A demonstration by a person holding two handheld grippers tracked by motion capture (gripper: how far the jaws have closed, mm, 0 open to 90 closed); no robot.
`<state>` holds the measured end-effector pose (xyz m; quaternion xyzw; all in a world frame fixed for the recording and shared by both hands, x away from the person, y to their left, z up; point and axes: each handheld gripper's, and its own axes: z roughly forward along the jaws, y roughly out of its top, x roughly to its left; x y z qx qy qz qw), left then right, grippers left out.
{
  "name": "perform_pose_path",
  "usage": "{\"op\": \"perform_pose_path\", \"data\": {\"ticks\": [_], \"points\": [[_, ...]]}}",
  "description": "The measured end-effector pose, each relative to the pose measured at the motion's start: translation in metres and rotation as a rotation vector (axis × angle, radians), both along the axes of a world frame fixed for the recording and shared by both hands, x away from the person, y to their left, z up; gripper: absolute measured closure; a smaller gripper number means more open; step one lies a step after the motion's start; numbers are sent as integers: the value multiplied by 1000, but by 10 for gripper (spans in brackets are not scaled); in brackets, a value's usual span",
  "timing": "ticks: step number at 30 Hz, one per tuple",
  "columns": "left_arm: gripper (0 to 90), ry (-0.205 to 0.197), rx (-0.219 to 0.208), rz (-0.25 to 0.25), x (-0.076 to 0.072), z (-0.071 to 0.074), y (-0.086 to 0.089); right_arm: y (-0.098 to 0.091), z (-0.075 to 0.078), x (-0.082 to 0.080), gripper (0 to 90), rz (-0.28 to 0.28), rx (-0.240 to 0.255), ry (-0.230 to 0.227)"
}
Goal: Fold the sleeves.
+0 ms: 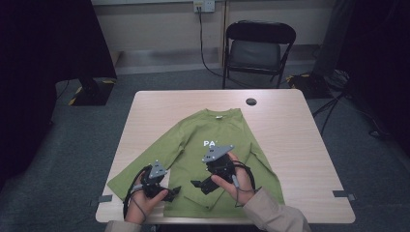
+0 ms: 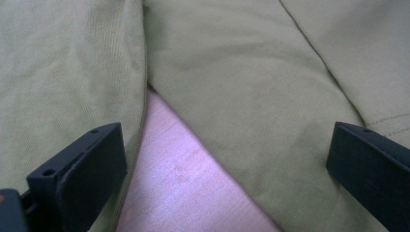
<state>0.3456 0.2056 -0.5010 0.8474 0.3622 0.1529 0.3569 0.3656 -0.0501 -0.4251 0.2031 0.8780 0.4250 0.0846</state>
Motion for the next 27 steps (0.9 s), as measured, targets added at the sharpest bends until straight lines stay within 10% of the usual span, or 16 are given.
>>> {"op": "perform_pose_path", "data": {"ticks": [27], "points": [[0,0,0,0,0,0,0,-50,4,9,9,-53,-17,4]]}}
